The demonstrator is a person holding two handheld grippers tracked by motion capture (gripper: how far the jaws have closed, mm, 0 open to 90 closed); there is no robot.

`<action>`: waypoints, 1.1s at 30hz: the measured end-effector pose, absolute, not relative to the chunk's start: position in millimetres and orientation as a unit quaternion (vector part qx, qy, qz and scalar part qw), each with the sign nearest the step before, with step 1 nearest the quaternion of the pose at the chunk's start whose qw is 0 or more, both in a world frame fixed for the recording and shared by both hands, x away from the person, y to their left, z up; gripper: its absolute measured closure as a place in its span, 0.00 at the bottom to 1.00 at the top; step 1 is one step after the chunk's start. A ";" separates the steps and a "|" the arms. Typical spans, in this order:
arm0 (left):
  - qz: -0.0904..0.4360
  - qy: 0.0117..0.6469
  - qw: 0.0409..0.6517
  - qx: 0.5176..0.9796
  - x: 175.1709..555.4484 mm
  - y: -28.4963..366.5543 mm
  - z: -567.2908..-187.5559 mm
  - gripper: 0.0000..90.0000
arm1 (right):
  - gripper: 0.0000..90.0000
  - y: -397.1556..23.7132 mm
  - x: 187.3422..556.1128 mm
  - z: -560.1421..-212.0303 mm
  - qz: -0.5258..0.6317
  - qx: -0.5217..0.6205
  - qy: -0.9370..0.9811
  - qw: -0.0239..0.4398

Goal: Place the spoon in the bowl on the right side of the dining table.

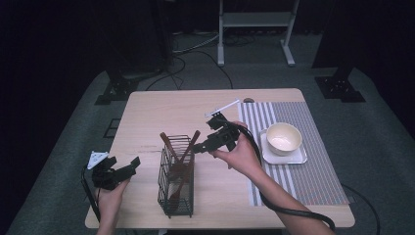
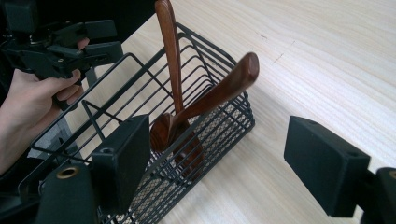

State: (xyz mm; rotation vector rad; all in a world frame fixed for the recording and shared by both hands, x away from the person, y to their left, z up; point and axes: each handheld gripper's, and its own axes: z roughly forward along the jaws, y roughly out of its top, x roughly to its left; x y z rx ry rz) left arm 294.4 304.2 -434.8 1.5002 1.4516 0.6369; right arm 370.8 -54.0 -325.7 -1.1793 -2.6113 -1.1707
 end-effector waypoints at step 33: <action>0.259 0.590 0.460 0.611 293.4 305.7 -433.9 0.03 | 0.74 -30.7 391.0 -329.9 -0.365 -0.407 -0.837 0.014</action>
